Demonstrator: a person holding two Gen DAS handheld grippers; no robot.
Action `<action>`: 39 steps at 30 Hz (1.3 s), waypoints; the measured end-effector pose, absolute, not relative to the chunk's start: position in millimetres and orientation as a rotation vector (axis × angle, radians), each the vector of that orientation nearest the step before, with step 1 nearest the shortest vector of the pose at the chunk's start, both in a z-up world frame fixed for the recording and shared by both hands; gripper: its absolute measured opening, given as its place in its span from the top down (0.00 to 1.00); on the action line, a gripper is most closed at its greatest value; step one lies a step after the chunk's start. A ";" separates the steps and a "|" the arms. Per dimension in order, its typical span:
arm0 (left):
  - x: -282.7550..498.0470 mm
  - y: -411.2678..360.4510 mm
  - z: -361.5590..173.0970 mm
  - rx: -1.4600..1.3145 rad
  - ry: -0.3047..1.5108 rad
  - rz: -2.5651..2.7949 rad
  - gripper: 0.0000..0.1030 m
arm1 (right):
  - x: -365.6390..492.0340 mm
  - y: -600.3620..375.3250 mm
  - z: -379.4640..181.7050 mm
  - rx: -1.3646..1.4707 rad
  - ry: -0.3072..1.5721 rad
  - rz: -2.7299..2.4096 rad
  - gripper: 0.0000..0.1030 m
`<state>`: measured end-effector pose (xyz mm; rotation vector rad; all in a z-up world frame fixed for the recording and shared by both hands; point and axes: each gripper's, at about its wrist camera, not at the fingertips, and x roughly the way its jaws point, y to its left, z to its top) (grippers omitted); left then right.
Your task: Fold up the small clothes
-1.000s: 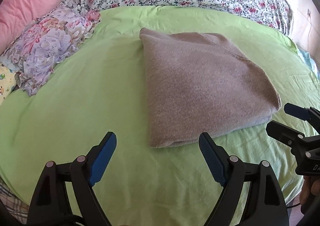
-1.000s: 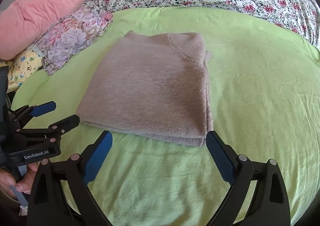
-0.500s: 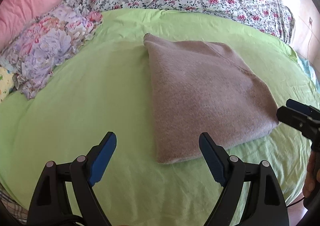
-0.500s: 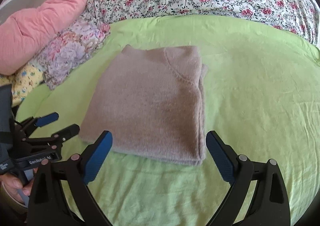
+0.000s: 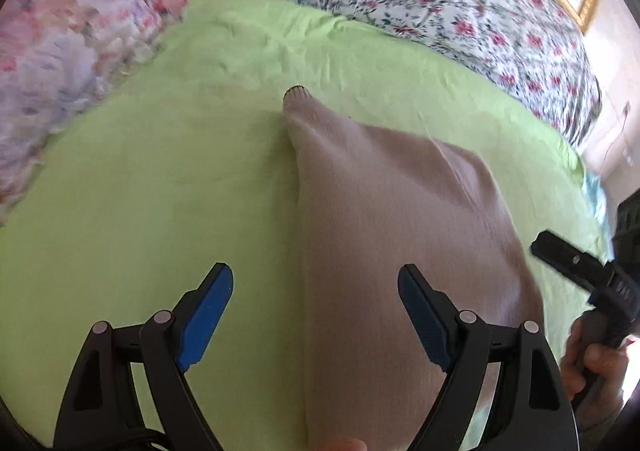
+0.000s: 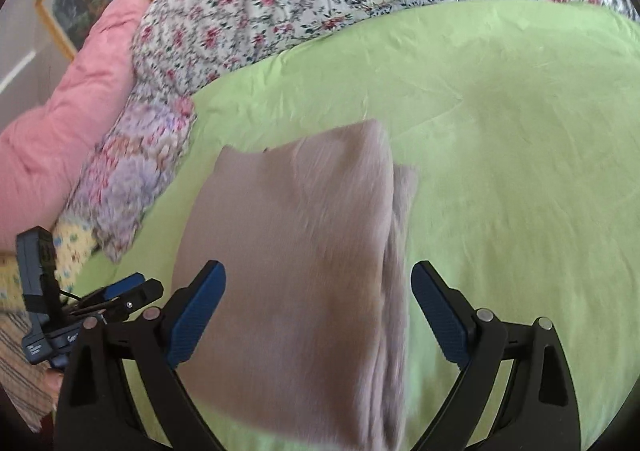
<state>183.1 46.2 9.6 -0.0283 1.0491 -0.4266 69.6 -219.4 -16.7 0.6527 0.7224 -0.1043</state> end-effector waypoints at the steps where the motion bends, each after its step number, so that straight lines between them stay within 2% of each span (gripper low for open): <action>1: 198.7 45.1 4.5 -0.053 1.076 -0.437 0.18 | 79.3 -225.2 -19.2 0.664 0.733 -0.097 0.12; 4: 232.8 40.0 -9.5 -0.098 1.130 -0.437 0.19 | 101.9 -239.1 -29.2 0.689 0.766 -0.089 0.23; 6: 257.1 35.2 -19.1 -0.143 1.168 -0.457 0.21 | 115.6 -245.7 -39.4 0.711 0.799 -0.075 0.43; 7: 264.6 33.4 -22.6 -0.152 1.181 -0.461 0.23 | 120.9 -248.2 -43.9 0.716 0.815 -0.077 0.46; 8: 272.1 29.2 -26.7 -0.153 1.195 -0.462 0.29 | 125.0 -249.7 -47.8 0.713 0.826 -0.078 0.60; 9: 281.8 23.2 -31.8 -0.149 1.210 -0.473 0.47 | 126.1 -252.0 -49.9 0.712 0.826 -0.076 0.75; 11: 294.0 14.4 -36.2 -0.145 1.227 -0.503 0.71 | 122.2 -258.9 -47.7 0.737 0.781 -0.069 0.85; 12: 295.7 10.7 -35.1 -0.132 1.220 -0.499 0.74 | 117.8 -262.0 -43.3 0.736 0.749 -0.072 0.90; 15: 290.7 0.0 -25.3 -0.046 1.124 -0.469 0.80 | 102.6 -259.2 -30.1 0.705 0.674 -0.086 0.91; 19: 297.2 -1.3 -35.7 0.008 1.109 -0.398 0.80 | 114.1 -254.0 -54.2 0.658 0.766 -0.131 0.91; 20: 298.6 -0.7 -35.8 0.021 1.096 -0.383 0.77 | 117.5 -254.7 -60.3 0.666 0.782 -0.129 0.91; 25: 294.9 8.6 -23.2 0.035 1.071 -0.335 0.77 | 112.2 -251.2 -43.3 0.643 0.776 -0.147 0.87; 33: 192.7 31.9 30.6 0.007 0.993 -0.453 0.78 | 45.7 -223.7 0.2 0.598 0.686 -0.055 0.87; 39: 119.3 43.9 11.9 0.059 1.041 -0.439 0.77 | 12.8 -181.4 -17.2 0.558 0.754 0.017 0.87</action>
